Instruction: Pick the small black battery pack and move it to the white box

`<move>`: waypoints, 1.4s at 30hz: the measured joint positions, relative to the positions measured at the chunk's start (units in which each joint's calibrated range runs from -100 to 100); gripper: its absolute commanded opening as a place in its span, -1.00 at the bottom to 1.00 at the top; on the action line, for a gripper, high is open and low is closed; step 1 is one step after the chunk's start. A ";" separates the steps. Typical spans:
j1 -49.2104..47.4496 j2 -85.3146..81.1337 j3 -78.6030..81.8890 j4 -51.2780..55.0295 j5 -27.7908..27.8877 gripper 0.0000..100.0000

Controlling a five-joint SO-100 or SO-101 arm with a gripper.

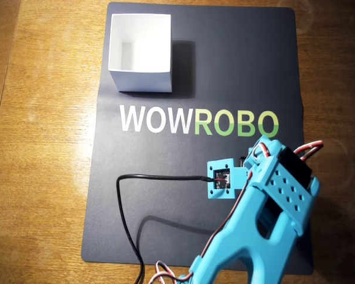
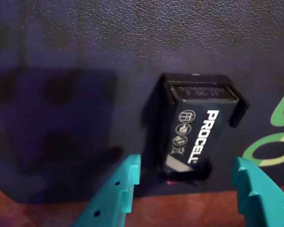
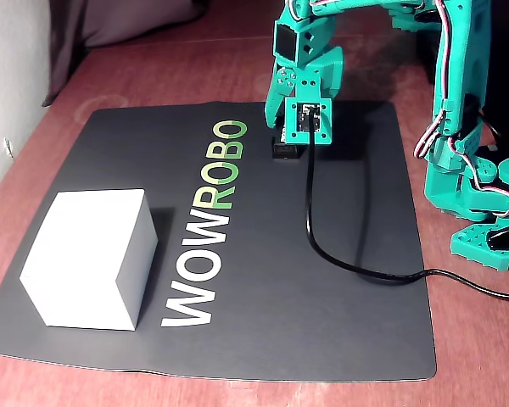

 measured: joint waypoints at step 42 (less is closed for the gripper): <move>-3.34 9.24 -6.64 2.35 -1.47 -0.55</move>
